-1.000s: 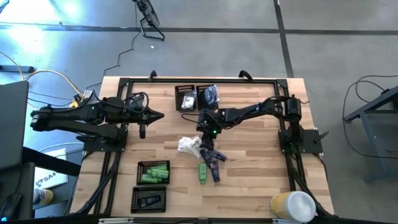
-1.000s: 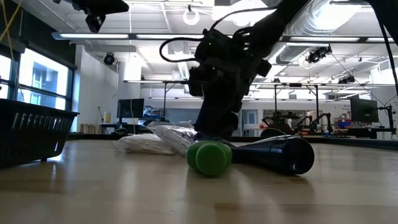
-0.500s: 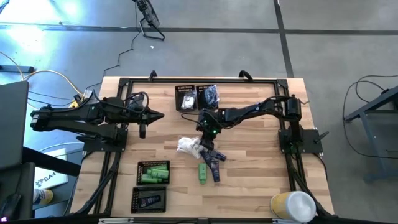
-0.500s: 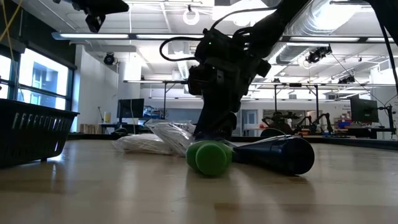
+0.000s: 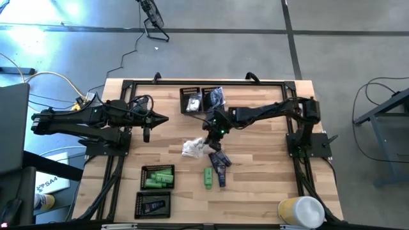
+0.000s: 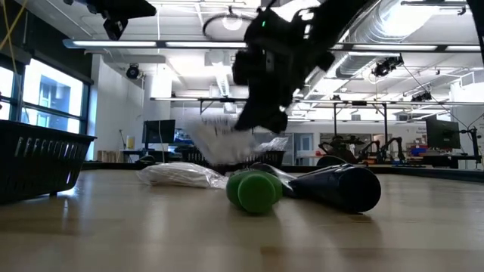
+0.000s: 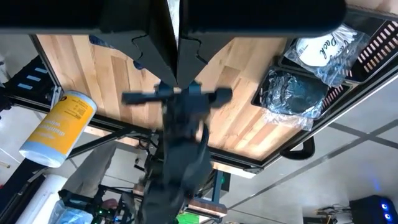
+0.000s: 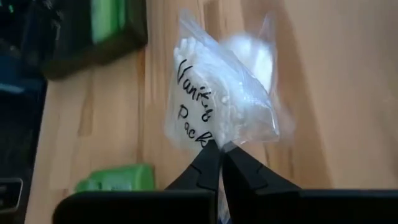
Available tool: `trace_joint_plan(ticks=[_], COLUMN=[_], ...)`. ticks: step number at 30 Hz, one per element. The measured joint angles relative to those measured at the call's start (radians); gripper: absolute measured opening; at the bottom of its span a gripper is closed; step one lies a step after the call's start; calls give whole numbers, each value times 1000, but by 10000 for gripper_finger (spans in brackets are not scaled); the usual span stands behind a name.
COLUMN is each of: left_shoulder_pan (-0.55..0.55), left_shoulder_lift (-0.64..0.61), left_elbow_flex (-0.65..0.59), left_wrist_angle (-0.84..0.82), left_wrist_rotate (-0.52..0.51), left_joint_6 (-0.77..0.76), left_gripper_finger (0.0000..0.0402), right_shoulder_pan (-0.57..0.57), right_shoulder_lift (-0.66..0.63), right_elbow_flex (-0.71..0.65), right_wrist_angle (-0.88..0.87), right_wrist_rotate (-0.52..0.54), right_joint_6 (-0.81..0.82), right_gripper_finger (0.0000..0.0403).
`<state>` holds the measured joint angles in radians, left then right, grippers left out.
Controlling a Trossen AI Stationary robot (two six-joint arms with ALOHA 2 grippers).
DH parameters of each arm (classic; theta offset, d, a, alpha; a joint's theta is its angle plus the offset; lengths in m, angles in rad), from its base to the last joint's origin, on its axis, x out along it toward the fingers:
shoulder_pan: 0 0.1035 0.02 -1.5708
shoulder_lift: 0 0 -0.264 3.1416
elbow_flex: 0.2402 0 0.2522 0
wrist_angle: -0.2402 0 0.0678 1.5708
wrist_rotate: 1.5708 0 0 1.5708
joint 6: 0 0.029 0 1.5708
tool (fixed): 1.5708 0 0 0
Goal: Pick & Place Travel size toiletries
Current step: Put the white cotton pack into the top middle basket
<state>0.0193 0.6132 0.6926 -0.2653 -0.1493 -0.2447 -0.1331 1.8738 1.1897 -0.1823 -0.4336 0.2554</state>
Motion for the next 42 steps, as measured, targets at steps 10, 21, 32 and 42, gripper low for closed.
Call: trace_joint_plan(ticks=[10, 21, 32, 42], left_shoulder_pan=[0, 0, 0, 0], left_shoulder_lift=[0, 0, 16, 109], left_elbow_flex=[0, -1, -1, -1], left_wrist_angle=[0, 1, -1, 38], left_wrist_rotate=[0, -2, -47, -47], left_joint_6=[0, 3, -22, -83], left_gripper_finger=[8, 8, 19, 144], right_shoulder_pan=[-6, 24, 75, 86], right_shoulder_lift=[-173, -318, -322, -322], right_elbow_flex=[1, 0, 1, 0], right_wrist_angle=[4, 44, 106, 114], right_wrist_rotate=[160, 514, 590, 637], right_joint_6=[7, 65, 65, 65], right_gripper_finger=[3, 3, 3, 3])
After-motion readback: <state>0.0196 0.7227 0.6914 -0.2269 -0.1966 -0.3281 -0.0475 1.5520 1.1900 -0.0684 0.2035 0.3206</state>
